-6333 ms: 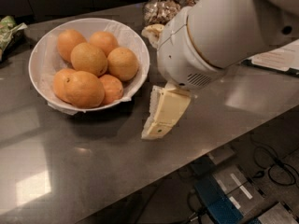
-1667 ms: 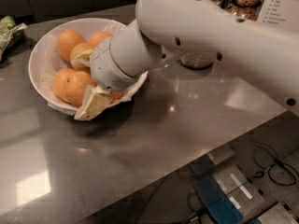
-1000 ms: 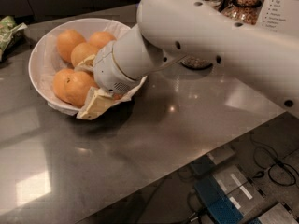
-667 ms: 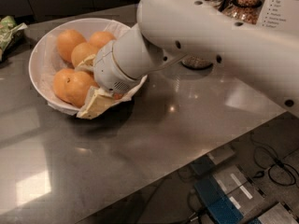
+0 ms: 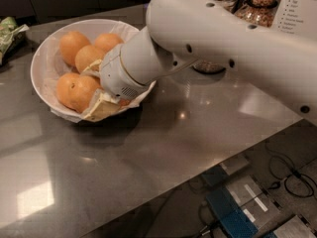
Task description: Pick orange from white bowl
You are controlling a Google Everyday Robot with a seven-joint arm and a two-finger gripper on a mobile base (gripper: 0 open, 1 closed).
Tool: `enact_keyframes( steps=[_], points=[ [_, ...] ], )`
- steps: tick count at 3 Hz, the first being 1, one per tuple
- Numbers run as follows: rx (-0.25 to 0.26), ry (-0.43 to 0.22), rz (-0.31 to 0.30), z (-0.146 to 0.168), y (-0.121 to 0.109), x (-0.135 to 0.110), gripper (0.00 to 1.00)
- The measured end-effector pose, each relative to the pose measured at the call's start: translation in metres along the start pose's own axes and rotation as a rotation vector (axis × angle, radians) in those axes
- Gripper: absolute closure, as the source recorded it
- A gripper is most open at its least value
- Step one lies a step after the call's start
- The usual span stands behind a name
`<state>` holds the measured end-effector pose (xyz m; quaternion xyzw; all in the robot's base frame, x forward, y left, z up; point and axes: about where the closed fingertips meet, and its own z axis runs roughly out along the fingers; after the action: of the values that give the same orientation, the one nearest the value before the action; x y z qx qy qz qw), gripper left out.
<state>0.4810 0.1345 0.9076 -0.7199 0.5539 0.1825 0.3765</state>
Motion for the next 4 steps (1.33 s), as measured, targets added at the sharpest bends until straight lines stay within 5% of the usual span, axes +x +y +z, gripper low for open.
enact_keyframes(
  steps=[1, 4],
  points=[
    [0.0, 0.0, 0.0, 0.0, 0.0, 0.0, 1.0],
    [0.025, -0.057, -0.042, -0.023, -0.012, -0.014, 1.0]
  ],
)
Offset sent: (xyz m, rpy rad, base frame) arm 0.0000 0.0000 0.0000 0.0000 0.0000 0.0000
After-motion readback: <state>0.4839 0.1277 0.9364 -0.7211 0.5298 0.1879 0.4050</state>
